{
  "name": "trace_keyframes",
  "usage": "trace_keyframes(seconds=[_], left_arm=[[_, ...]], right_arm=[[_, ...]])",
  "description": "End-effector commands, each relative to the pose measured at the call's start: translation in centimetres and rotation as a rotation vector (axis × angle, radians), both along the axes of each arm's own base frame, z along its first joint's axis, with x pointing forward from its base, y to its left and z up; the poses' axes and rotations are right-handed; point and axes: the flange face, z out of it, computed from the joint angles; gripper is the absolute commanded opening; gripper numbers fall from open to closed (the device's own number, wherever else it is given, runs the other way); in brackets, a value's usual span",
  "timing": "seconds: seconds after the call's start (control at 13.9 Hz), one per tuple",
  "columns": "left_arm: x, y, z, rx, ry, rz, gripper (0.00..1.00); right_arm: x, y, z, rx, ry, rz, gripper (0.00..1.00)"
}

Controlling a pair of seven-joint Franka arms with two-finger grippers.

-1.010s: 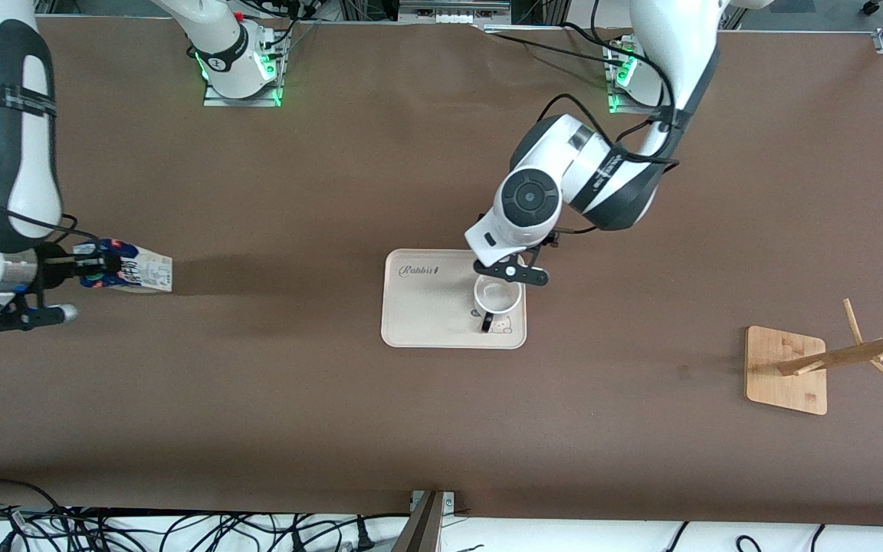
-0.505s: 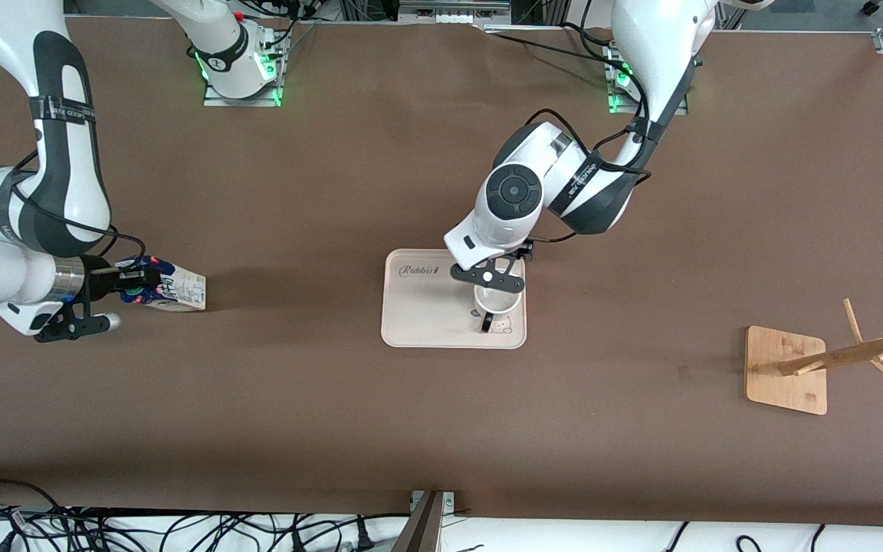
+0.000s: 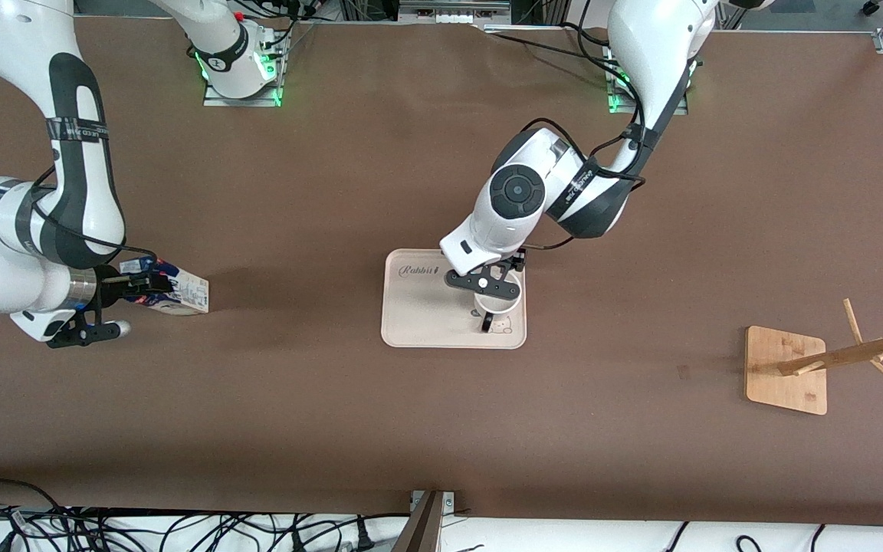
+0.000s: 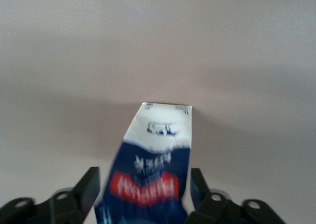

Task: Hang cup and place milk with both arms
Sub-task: 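Grasp the mug rim with the left gripper while the right gripper releases carton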

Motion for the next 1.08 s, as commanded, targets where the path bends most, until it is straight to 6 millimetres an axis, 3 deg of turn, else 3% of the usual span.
trace_keyframes(seconds=[0.0, 0.43, 0.65, 0.87, 1.01], left_arm=[[1.1, -1.1, -0.9, -0.026, -0.007, 0.010, 1.00], [1.3, -2.5, -4.0, -0.066, -0.026, 0.006, 1.00], [1.5, -2.1, -4.4, -0.050, -0.034, -0.012, 1.00], [1.7, -1.5, -5.4, -0.010, -0.049, -0.037, 1.00], [1.8, -1.2, -6.4, 0.023, -0.061, -0.059, 1.00]], right_arm=[[0.0, 0.1, 1.3, 0.027, -0.019, 0.001, 1.00], [0.1, 0.5, 5.7, 0.043, -0.068, 0.000, 1.00], [0.6, 0.7, 9.9, 0.041, -0.085, 0.021, 1.00], [1.3, 0.8, 16.1, -0.053, -0.108, 0.084, 1.00], [1.3, 1.0, 18.2, -0.056, -0.117, 0.091, 1.00]])
